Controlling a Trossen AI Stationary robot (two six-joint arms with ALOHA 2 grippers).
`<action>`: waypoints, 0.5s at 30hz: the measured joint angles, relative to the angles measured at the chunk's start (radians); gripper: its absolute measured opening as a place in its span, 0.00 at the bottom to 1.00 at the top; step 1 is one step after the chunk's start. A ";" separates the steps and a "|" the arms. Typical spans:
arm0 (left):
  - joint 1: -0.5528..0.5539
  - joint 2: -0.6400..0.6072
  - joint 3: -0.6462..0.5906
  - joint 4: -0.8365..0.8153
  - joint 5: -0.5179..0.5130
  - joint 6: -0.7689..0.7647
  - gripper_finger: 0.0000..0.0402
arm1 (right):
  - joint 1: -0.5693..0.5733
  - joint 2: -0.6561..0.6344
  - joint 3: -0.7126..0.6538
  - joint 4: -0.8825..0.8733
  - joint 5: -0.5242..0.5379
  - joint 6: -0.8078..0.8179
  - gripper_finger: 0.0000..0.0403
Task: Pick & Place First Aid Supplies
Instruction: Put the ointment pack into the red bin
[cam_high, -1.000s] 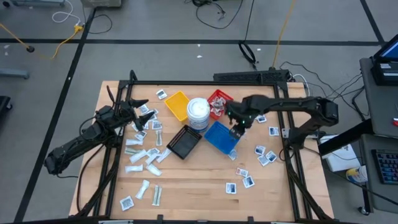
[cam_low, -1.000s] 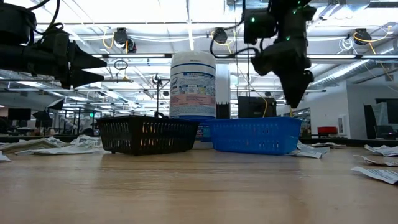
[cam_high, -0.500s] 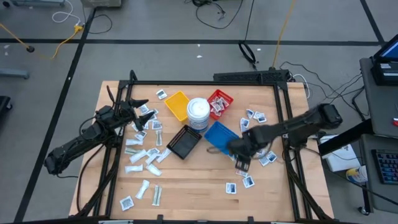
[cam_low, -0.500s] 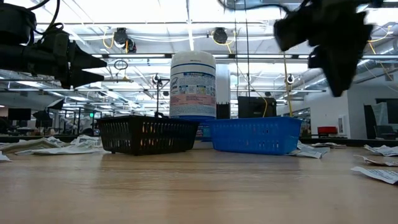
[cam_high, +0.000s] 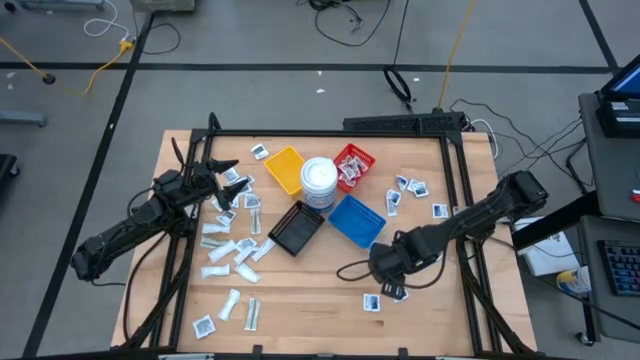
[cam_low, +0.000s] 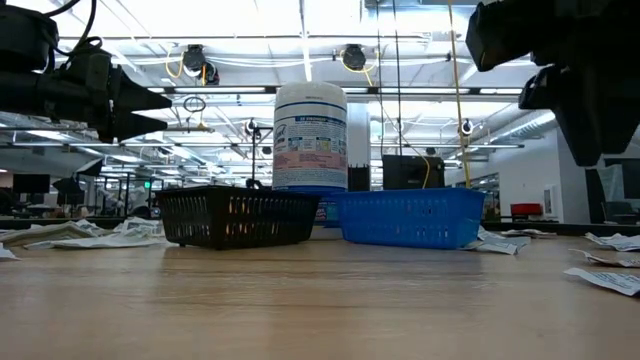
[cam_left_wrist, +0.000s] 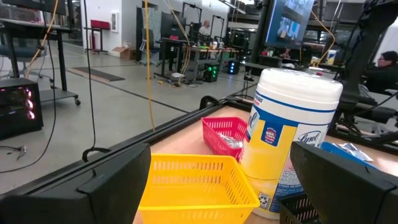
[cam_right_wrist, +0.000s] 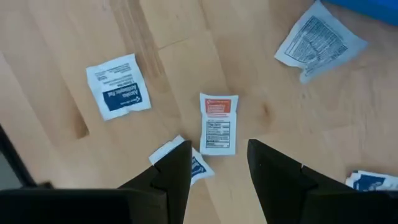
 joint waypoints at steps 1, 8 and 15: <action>0.000 0.000 0.000 0.000 0.000 0.000 0.98 | 0.002 0.008 -0.005 0.014 0.002 -0.002 0.38; 0.000 0.000 0.000 0.000 0.000 0.000 0.98 | 0.009 0.081 -0.020 0.072 0.029 -0.053 0.38; 0.000 0.000 0.000 0.000 0.000 0.000 0.98 | 0.025 0.163 -0.022 0.117 0.029 -0.055 0.38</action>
